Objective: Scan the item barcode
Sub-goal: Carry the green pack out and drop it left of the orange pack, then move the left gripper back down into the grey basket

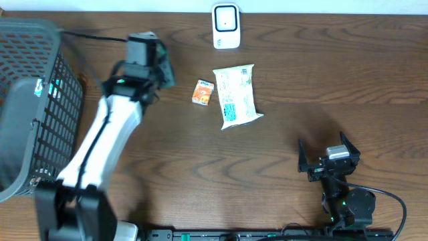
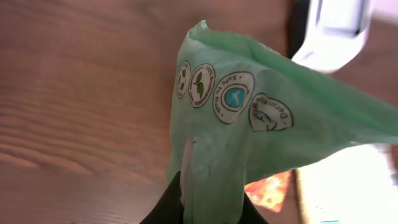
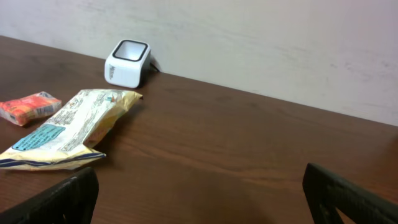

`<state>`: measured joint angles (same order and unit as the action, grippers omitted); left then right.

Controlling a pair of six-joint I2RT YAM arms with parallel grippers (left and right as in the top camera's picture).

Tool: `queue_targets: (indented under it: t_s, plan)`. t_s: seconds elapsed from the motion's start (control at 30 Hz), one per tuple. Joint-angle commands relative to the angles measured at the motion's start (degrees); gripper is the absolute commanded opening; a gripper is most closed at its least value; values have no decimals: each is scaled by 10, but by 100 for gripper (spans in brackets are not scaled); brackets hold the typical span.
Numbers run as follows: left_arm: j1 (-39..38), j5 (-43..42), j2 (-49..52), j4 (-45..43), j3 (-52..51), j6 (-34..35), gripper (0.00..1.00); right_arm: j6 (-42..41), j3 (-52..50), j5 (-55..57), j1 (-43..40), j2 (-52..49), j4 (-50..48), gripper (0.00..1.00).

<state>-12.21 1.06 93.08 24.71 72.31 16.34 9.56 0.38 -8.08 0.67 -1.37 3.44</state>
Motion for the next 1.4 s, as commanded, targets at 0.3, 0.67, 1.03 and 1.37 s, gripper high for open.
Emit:
queue_targets:
  t_s: [0.3,0.67,1.03,1.37]
  plan:
    - [-35,35,139,-41,3,-11,37,2,-1,0,5,3,2,99]
    - [-35,35,116,-43,15,-11,49,2,-1,0,5,3,2,99]
    - [56,50,-76,-113,78,-37,80,2,-1,0,5,3,2,99]
    - [329,61,-168,-113,78,72,91,2,-1,0,5,3,2,99]
